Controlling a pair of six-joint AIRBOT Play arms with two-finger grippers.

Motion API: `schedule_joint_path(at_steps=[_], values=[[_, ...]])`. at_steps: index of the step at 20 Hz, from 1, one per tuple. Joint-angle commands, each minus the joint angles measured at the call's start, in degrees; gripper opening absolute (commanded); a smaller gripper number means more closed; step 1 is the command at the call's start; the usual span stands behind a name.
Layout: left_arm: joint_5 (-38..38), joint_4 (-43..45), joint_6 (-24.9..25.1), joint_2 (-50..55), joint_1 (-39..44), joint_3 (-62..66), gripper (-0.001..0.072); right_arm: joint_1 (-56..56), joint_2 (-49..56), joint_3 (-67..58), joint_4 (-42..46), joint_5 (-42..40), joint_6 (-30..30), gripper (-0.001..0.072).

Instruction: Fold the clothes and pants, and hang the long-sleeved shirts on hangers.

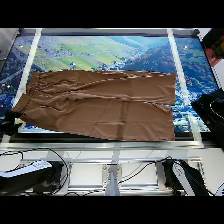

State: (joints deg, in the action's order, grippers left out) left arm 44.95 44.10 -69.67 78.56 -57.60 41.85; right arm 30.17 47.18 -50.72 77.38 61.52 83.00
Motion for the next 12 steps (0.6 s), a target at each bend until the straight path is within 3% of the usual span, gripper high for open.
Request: schedule_joint_path(at_steps=[1,3,5,8,9,10,12], values=[[-6.2,-4.5,5.3,1.5,3.0,-0.2,0.0598,0.0,0.0,0.0,-1.2,-0.7,0.3,0.0012],[-8.1,-5.7,5.6,1.5,3.8,-0.2,0.0595,0.0,0.0,0.0,-1.2,-0.5,0.3,0.0012],[-8.1,-5.9,6.3,1.5,4.5,-0.2,0.0467,0.0,0.0,0.0,-1.2,-0.4,0.3,0.0012],[-9.2,-6.1,12.9,1.5,6.8,-0.2,0.0464,0.0,0.0,0.0,-2.3,3.6,2.0,0.0012],[-9.2,-6.1,14.7,1.5,7.6,-0.2,0.0321,0.0,0.0,0.0,-2.4,6.0,2.0,0.0012],[-9.2,-6.1,15.8,1.4,8.2,-0.2,0.0036,0.0,0.0,0.0,-2.3,8.7,2.0,0.0012],[-9.2,-6.7,16.1,1.3,8.5,-0.1,0.0044,0.0,0.0,0.0,-2.4,14.4,2.4,0.0012]])
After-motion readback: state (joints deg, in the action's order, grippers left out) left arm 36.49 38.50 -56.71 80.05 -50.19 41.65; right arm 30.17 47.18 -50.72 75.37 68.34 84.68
